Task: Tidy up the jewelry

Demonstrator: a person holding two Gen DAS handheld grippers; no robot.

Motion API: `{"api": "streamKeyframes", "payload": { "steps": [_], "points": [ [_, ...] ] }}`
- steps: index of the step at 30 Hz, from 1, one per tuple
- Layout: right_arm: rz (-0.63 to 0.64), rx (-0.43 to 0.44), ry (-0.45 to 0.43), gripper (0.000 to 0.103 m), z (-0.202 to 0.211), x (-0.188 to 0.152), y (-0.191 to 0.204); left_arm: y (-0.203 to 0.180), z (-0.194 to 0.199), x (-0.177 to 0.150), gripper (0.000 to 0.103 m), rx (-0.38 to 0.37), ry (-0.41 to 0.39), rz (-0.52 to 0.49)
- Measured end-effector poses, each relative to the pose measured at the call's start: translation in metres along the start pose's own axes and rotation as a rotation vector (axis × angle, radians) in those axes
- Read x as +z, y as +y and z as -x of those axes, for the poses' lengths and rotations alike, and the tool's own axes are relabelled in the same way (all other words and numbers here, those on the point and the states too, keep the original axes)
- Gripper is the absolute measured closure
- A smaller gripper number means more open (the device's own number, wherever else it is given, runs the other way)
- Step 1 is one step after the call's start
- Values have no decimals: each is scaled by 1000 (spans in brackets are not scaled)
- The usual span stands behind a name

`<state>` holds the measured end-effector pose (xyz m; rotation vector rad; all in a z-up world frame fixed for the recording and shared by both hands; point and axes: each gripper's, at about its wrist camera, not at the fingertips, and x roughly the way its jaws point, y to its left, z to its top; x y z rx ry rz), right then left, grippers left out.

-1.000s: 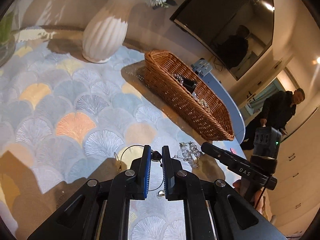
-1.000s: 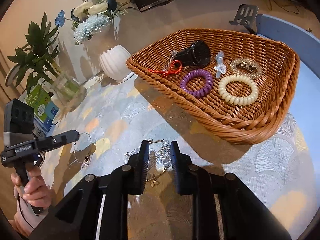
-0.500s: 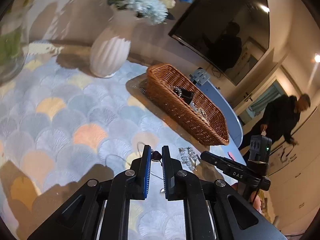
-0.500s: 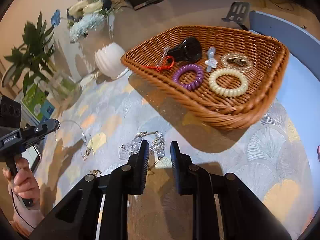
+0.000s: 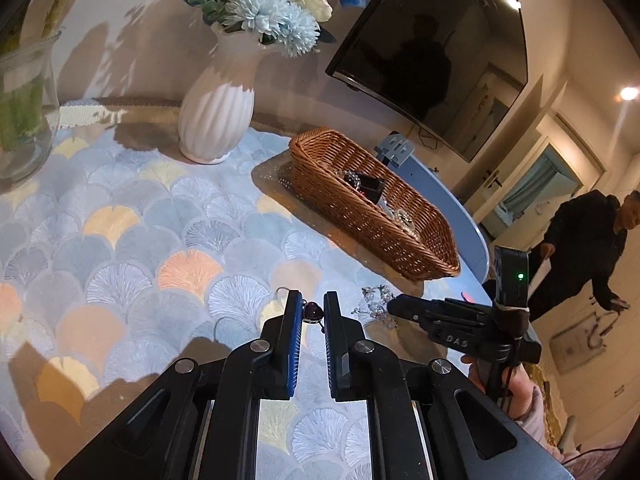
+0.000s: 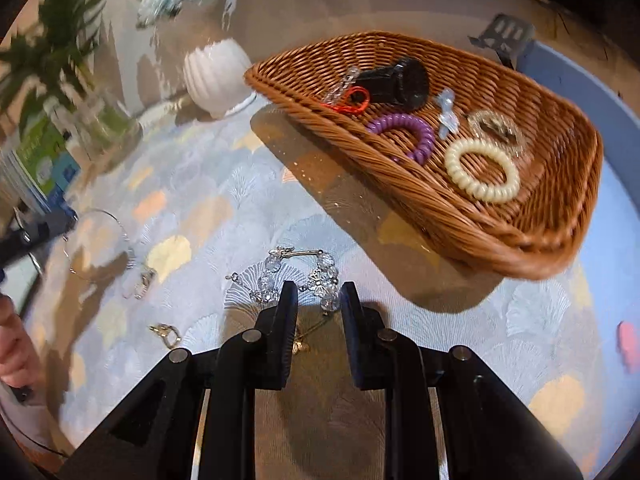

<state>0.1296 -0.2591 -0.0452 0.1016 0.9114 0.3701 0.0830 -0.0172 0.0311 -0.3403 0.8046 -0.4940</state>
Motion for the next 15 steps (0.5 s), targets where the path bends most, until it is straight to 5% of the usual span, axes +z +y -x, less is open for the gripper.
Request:
{"api": "streamKeyframes", "payload": {
  "steps": [8, 9, 15],
  "points": [
    [144, -148, -16, 82, -4, -7, 25, -3, -1, 4, 92, 10, 9, -31],
    [147, -145, -19, 92, -3, -9, 26, -3, -1, 4, 92, 10, 10, -33],
    [153, -77, -93, 92, 27, -9, 31, -10, 5, 4, 92, -3, -9, -74]
  ]
}}
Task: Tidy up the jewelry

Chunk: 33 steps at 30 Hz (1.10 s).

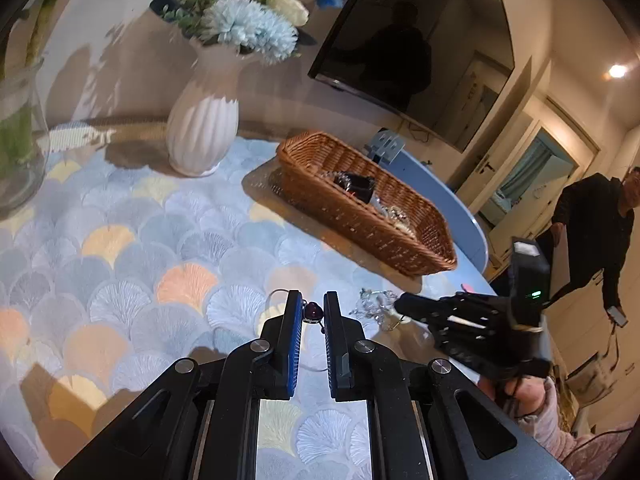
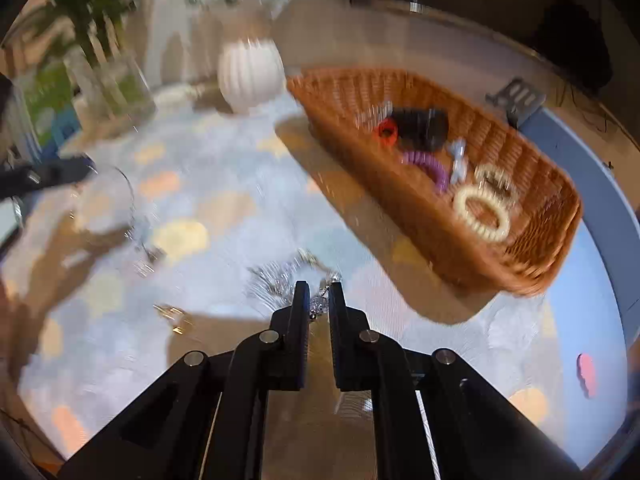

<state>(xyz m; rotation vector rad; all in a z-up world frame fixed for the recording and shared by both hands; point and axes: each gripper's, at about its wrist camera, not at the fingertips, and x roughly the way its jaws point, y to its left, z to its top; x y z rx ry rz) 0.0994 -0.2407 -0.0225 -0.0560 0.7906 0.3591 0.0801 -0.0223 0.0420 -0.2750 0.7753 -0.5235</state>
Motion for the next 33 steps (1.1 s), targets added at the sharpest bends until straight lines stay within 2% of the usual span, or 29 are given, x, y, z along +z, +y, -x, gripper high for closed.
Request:
{"api": "streamKeyframes", "payload": {
  "steps": [4, 8, 14, 23, 28, 33],
  "points": [
    [-15, 47, -62, 92, 28, 14, -2, -2, 4, 6, 92, -2, -14, -8],
    [-26, 39, -70, 92, 41, 18, -7, -6, 2, 10, 92, 4, -2, -29],
    [-52, 77, -90, 92, 67, 28, -16, -18, -3, 26, 92, 15, 3, -87],
    [-62, 39, -185, 92, 107, 65, -37, -43, -16, 71, 92, 19, -11, -143],
    [-79, -3, -221, 92, 109, 92, -60, -58, -32, 102, 92, 16, -20, -172],
    [-121, -29, -205, 92, 84, 127, -94, -76, -62, 137, 92, 14, -19, -220]
  ]
}}
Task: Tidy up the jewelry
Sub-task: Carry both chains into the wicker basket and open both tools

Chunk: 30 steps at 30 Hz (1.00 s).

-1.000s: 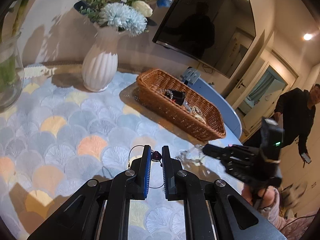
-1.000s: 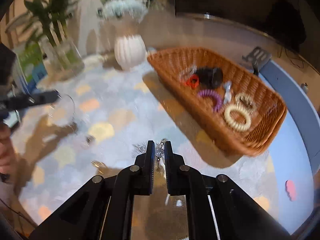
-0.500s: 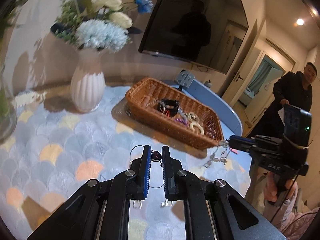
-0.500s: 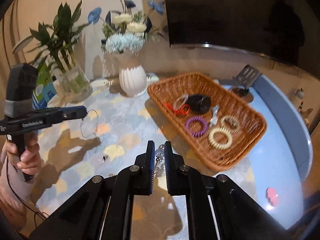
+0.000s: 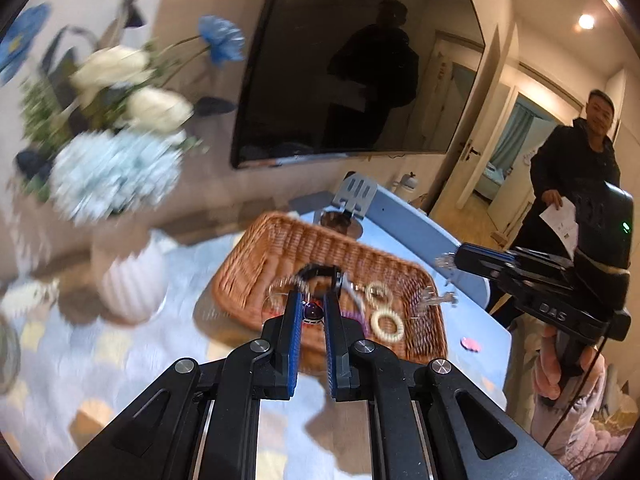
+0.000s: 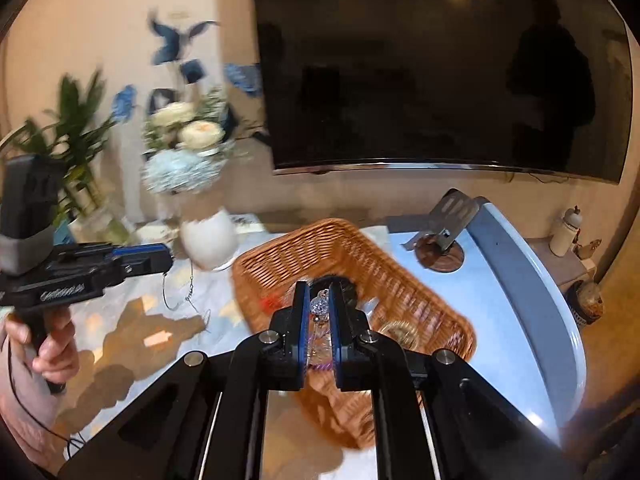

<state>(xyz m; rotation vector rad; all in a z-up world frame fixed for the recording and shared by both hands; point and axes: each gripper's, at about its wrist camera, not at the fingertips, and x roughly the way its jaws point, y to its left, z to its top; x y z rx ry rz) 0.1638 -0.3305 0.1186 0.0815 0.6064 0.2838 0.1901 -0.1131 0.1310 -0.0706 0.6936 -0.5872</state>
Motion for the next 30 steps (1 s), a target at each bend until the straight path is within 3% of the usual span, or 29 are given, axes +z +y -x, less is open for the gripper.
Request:
{"api": "streamKeyframes", "payload": {
  "steps": [8, 20, 21, 23, 24, 25, 30],
  "points": [
    [-160, 8, 147, 92, -91, 12, -45, 9, -65, 37, 92, 4, 64, 17],
    [-233, 32, 184, 91, -139, 12, -63, 32, -137, 31, 92, 12, 171, 101],
    [-239, 42, 193, 90, -141, 11, -64, 33, -138, 29, 90, 4, 179, 106],
    [-237, 46, 207, 84, -143, 8, -62, 34, -137, 25, 74, -14, 188, 104],
    [-229, 49, 210, 80, -142, 7, -60, 34, -134, 23, 57, -19, 182, 103],
    [-225, 55, 213, 80, -141, 6, -58, 33, -127, 22, 47, -17, 172, 103],
    [-188, 118, 151, 79, -106, 5, -36, 26, -76, 18, 46, -44, 123, 91]
  ]
}}
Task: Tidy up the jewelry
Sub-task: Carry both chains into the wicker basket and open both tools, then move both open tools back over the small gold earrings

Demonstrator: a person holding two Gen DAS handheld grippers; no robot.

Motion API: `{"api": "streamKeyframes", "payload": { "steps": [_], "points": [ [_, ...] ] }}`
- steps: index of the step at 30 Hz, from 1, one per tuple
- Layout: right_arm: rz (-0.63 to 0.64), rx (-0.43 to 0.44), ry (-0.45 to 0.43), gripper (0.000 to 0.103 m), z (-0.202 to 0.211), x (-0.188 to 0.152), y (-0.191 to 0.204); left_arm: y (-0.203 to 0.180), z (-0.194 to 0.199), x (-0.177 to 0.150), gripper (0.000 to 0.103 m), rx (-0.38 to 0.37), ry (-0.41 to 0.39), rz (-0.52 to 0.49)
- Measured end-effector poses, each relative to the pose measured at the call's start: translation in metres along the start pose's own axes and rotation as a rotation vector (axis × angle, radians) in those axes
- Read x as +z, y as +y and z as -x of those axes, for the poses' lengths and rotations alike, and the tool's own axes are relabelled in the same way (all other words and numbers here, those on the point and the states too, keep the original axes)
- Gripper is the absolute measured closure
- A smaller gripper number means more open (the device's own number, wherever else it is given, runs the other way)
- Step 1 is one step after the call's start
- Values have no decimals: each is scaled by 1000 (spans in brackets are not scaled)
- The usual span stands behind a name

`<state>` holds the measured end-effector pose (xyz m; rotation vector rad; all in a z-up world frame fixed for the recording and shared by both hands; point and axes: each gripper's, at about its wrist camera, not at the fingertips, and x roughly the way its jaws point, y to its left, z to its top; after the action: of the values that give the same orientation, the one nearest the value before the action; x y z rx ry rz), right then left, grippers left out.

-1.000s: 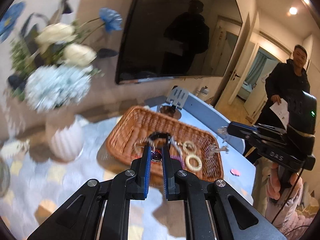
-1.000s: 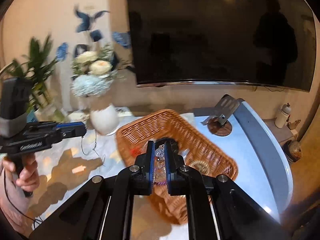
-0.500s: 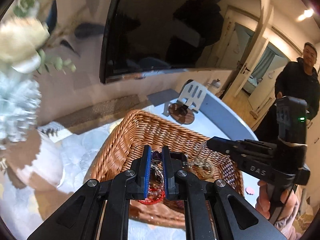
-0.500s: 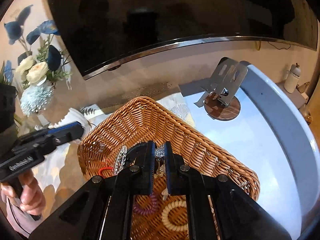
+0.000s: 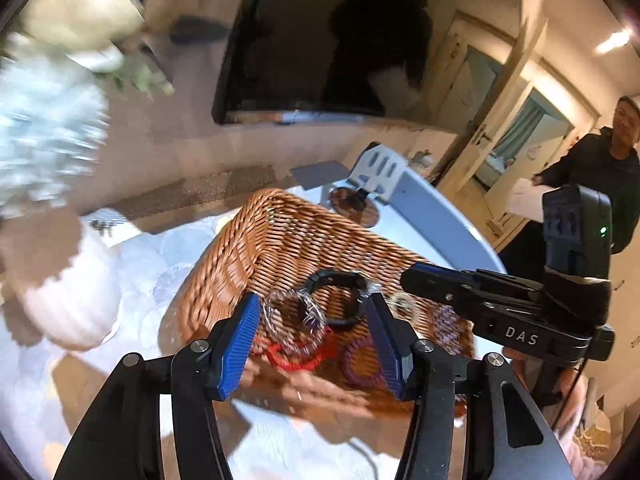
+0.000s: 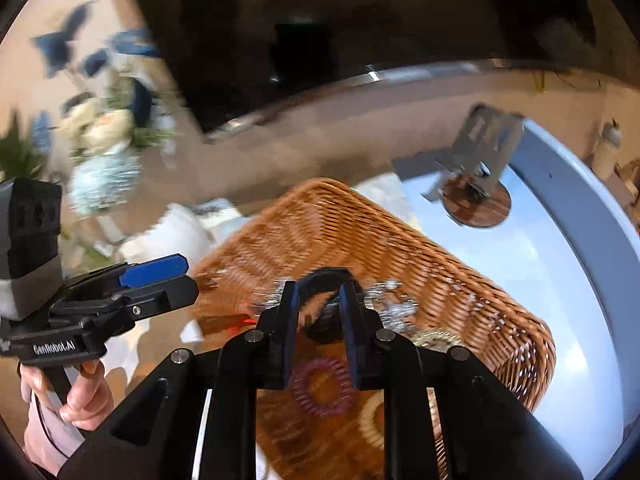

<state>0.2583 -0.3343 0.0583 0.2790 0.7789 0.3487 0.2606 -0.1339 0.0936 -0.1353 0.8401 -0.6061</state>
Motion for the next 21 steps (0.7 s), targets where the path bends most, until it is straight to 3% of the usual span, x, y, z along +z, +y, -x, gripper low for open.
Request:
{"api": "streamKeyframes", "payload": {
  "steps": [5, 12, 21],
  "points": [
    [112, 53, -54, 73, 33, -18, 56, -6, 64, -17, 46, 24, -78, -31],
    [190, 169, -54, 72, 44, -45, 123, 7, 153, -55, 45, 105, -156, -2],
    [265, 222, -31, 72, 45, -71, 168, 25, 224, -114, 44, 193, -208, 22]
  ]
}}
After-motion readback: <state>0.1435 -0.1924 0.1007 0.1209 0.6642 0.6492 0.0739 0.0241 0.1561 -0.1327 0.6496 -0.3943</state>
